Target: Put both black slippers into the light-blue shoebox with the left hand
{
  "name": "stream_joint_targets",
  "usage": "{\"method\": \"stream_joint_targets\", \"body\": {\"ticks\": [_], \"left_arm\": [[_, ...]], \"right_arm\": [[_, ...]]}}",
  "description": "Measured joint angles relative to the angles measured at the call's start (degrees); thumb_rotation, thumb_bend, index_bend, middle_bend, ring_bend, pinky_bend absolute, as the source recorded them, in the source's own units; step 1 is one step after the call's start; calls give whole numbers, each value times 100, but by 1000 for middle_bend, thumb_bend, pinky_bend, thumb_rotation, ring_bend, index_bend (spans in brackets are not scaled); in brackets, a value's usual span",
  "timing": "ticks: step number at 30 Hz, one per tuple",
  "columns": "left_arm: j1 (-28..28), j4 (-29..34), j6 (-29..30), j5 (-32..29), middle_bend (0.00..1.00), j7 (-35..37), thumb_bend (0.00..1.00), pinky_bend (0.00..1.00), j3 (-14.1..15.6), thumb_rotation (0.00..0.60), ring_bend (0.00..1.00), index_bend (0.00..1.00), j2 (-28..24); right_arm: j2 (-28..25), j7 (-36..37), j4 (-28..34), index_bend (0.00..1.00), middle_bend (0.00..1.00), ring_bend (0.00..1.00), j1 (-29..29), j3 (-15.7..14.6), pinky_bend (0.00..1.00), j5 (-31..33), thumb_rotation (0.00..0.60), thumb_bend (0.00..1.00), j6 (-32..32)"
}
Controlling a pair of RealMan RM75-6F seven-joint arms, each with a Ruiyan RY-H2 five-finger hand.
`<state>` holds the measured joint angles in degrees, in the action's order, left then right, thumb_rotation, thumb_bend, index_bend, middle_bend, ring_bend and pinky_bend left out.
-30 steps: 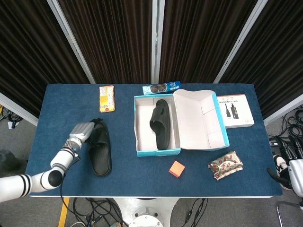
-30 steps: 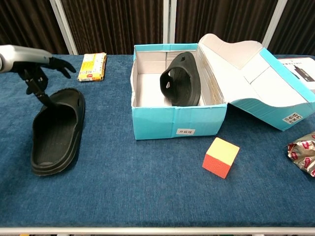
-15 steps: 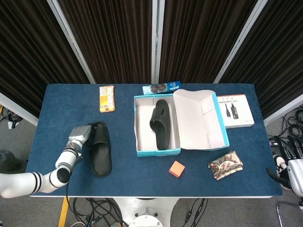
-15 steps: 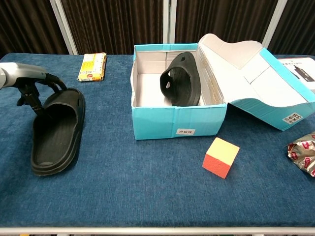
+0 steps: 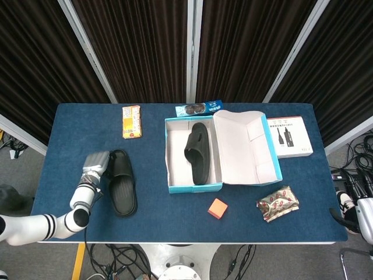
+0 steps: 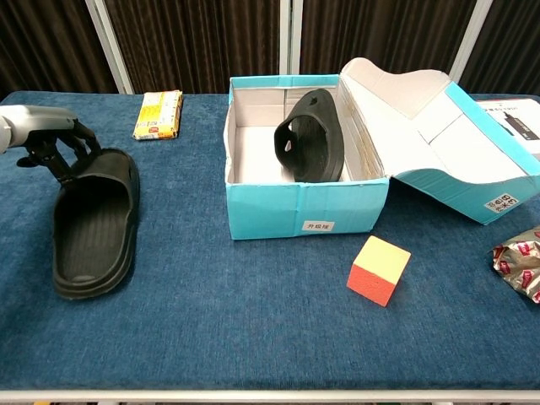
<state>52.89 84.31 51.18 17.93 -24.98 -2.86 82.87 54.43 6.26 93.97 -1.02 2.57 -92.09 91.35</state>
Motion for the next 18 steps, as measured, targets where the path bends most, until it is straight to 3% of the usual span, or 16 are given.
{"method": "stream_joint_targets", "body": {"ticks": [4,10,18], "left_arm": [[-175,133,99,368,639,226,2,866,-94,600,911,635,-190],[-537,414,132,1042,638,1134,2,865,-447,600,911,635,-606],[-983,571,-58,2367,638,3202,0,864,-1388,600,910,635,-992]], "right_arm": [[-9,8,1,59,178,0,21,-4,56,1,600,98,28],[-1,43,-28,59,178,0,39,-7,57,3,600,98,55],[10,-6,3,59,178,0,25,-14,57,-48,600,98,54]]}}
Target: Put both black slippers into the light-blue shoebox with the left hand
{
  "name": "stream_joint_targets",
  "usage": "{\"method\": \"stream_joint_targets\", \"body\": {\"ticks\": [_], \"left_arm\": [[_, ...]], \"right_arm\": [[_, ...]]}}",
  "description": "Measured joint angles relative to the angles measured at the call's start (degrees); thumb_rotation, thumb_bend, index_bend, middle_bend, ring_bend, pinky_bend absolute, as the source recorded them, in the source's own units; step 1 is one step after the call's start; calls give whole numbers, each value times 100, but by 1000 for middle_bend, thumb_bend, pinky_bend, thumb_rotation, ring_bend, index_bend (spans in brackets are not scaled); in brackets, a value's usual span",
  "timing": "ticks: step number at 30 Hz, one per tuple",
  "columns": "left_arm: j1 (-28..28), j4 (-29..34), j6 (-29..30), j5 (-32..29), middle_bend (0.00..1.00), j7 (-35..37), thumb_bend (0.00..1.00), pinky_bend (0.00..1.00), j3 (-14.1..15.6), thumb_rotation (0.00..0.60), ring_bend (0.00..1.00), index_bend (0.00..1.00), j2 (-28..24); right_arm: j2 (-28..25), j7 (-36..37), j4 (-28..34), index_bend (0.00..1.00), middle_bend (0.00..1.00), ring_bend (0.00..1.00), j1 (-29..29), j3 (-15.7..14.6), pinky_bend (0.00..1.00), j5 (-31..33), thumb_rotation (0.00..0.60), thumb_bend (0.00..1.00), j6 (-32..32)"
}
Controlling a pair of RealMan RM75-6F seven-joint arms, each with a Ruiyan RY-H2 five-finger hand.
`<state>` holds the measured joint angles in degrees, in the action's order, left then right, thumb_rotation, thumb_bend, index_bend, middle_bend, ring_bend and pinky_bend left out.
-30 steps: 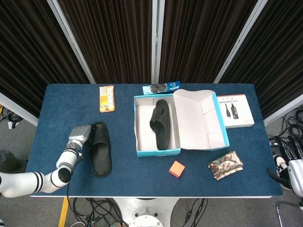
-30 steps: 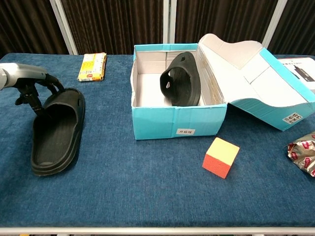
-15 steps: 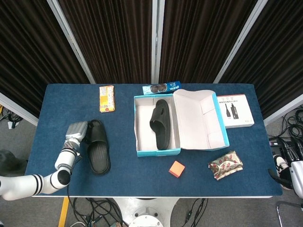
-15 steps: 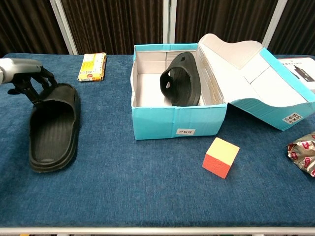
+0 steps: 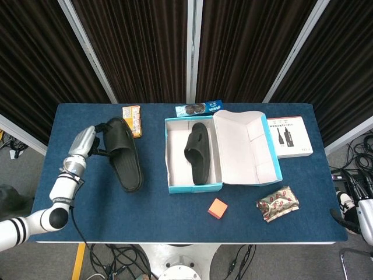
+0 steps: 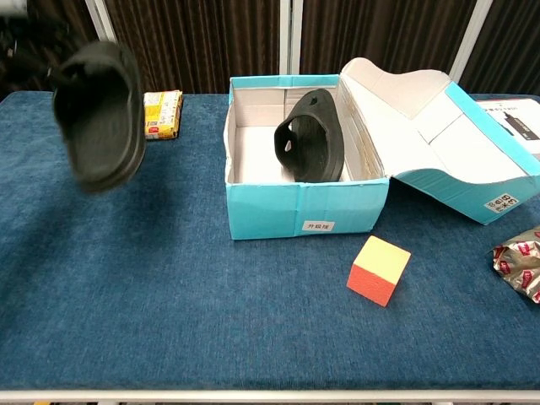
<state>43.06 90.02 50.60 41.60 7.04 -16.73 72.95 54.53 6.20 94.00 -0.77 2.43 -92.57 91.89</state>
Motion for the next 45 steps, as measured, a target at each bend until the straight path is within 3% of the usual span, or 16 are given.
{"method": "stream_joint_targets", "body": {"ticks": [8,14,21,23,28,31,38,45], "left_arm": [[158,-495,-782,1083,638,1782,0,836,-735,600,899,636,417],[690,-1420,-1163,1392,640,2129,0,803,-944,600,891,637,1210],[1319,-2302,-1556,1166,634,2293,0,738,-1196,600,891,631,1964],[1399,-2434,-1605,1088,634,2327,0,684,-1236,600,884,628,2093],[1517,-2709,-1603,991,633,2330,0,408,-1244,600,858,619,2420],[1544,-2868,-1528,984,633,2313,0,312,-1214,600,852,619,2626],[1589,-3195,-1413,1021,631,2471,0,179,-1254,600,826,619,3051],[1640,-3742,-1285,1253,627,2381,0,140,-1111,600,799,616,3467]], "right_arm": [[-53,-92,89,59,178,0,30,-7,56,15,600,99,23],[-90,-187,171,60,178,0,56,-11,57,36,600,98,36],[-111,-320,280,59,177,0,65,-10,57,55,600,98,22],[-122,-345,306,59,178,0,67,-6,57,65,600,99,20],[-129,-373,329,59,177,0,72,-5,57,91,600,99,0],[-128,-382,333,60,177,0,70,0,57,116,600,99,-21],[-125,-410,350,59,178,0,46,2,57,99,600,98,-59],[-154,-429,374,59,177,0,76,9,57,129,600,98,-21]]}}
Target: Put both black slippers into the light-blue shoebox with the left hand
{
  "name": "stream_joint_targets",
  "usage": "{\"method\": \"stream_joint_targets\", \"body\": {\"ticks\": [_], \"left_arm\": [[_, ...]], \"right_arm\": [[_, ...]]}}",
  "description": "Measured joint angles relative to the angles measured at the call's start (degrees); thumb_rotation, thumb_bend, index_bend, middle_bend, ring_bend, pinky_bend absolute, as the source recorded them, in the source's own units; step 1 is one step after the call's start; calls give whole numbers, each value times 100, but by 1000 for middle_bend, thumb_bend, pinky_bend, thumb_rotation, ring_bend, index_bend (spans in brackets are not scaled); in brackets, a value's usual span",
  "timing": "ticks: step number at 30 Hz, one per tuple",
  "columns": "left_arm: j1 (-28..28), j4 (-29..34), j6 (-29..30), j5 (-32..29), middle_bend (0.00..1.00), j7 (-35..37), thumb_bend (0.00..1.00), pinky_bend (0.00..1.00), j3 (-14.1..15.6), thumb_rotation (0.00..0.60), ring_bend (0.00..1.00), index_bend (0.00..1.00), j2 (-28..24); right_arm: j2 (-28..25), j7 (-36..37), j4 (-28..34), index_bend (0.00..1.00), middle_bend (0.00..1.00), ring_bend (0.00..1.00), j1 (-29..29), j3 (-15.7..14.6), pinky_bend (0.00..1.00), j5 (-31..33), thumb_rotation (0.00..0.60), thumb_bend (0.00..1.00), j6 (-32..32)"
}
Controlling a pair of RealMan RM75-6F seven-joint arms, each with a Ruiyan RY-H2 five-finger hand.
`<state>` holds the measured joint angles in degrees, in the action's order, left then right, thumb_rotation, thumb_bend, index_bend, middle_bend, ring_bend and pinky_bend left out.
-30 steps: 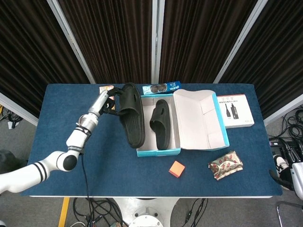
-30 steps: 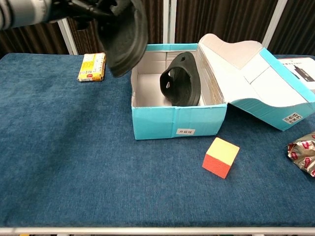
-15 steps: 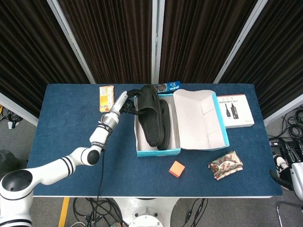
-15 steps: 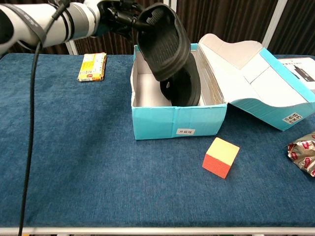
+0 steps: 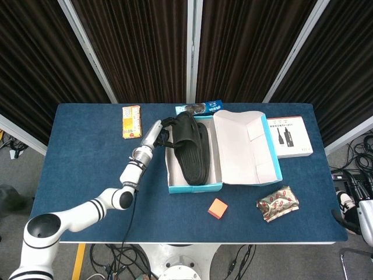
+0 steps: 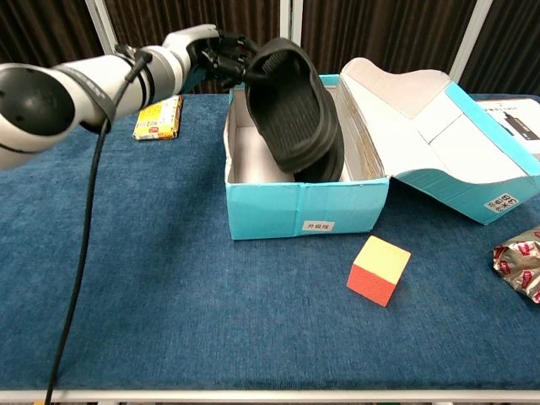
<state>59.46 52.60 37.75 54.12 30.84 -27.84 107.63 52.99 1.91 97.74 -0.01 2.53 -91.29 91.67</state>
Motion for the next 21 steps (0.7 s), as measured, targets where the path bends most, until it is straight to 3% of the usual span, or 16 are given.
{"method": "stream_joint_targets", "body": {"ticks": [21], "left_arm": [[32,-1055,164,612,549,267,0,124,151,600,700,555,732]], "right_arm": [[-15,3,-4,59,178,0,30,-9,57,-17,600,99,20]]}}
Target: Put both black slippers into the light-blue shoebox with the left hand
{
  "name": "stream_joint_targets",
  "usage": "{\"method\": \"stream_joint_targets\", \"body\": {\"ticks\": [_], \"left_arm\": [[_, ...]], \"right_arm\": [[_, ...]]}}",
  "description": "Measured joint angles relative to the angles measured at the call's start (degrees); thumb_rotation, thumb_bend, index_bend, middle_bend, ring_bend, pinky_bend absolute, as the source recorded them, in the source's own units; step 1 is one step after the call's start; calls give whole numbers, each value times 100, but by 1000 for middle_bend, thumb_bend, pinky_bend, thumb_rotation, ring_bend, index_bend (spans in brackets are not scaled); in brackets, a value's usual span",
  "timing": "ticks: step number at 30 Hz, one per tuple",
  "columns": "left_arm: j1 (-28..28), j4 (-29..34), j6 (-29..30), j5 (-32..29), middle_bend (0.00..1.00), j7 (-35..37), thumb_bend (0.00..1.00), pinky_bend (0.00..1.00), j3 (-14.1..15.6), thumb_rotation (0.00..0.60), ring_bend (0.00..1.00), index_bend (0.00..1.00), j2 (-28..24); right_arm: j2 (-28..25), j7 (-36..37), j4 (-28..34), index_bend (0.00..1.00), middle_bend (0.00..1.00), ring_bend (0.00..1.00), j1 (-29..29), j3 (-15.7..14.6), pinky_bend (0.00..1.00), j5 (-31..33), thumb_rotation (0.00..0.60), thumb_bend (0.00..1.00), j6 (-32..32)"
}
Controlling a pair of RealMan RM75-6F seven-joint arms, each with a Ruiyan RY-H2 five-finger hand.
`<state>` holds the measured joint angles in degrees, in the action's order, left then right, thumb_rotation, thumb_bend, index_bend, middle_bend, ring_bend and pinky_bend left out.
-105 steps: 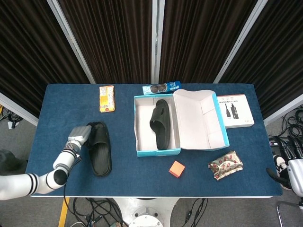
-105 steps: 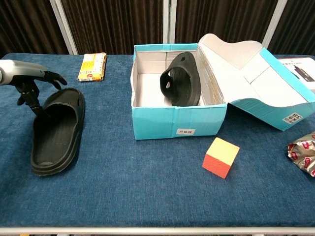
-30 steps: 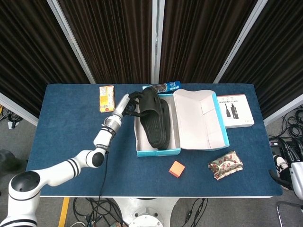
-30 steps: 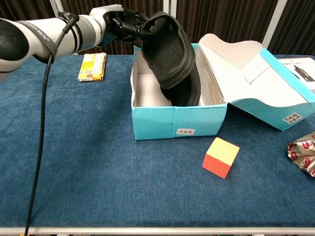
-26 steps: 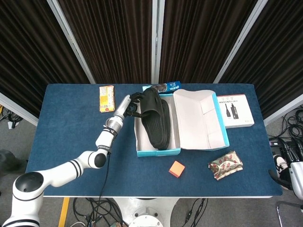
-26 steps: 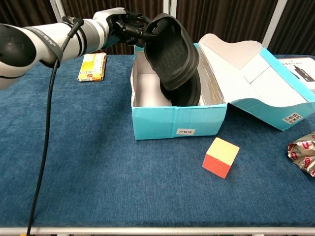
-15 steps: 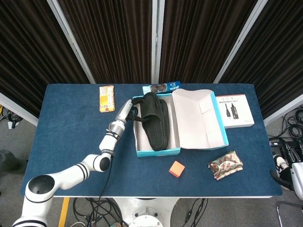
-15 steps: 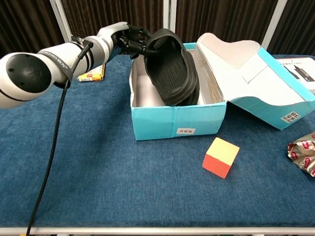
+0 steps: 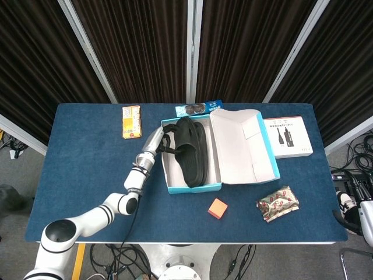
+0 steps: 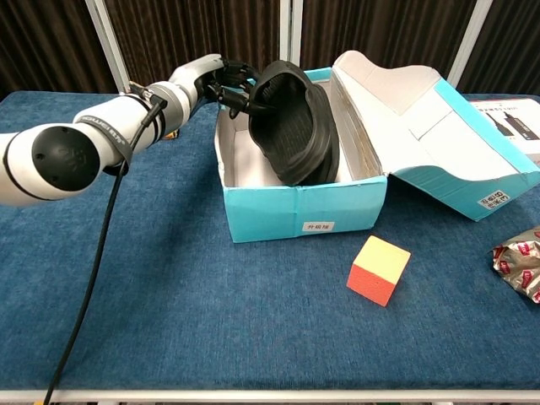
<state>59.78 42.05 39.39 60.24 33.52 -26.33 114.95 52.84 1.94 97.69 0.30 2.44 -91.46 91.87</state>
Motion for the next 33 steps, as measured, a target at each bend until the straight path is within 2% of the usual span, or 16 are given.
{"method": "stream_joint_targets", "body": {"ticks": [4,7,12,13,16,23,33], "left_arm": [[13,-110,93,145,458,-63,0,124,58,600,641,489,58],[11,-198,217,248,364,-114,0,125,99,600,526,420,109],[11,-379,385,393,190,-256,0,176,180,600,147,292,184],[11,-405,402,410,155,-294,0,176,193,600,101,268,193],[10,-483,484,448,92,-454,0,176,223,600,47,219,223],[8,-528,565,439,8,-1108,0,176,274,600,1,125,213],[-159,-161,879,134,0,-2448,0,144,230,600,0,54,70]], "right_arm": [[7,34,-24,59,178,0,12,-1,57,22,600,98,1],[10,49,-39,60,178,0,10,-2,57,17,600,98,-4],[6,72,-51,59,178,0,11,8,57,17,600,99,9],[6,76,-54,60,178,0,11,10,57,16,600,99,10],[11,87,-61,59,178,0,6,5,57,4,600,98,0],[16,110,-77,60,178,0,7,2,57,-15,600,99,10],[16,144,-101,59,178,0,37,-12,57,-51,600,99,61]]}}
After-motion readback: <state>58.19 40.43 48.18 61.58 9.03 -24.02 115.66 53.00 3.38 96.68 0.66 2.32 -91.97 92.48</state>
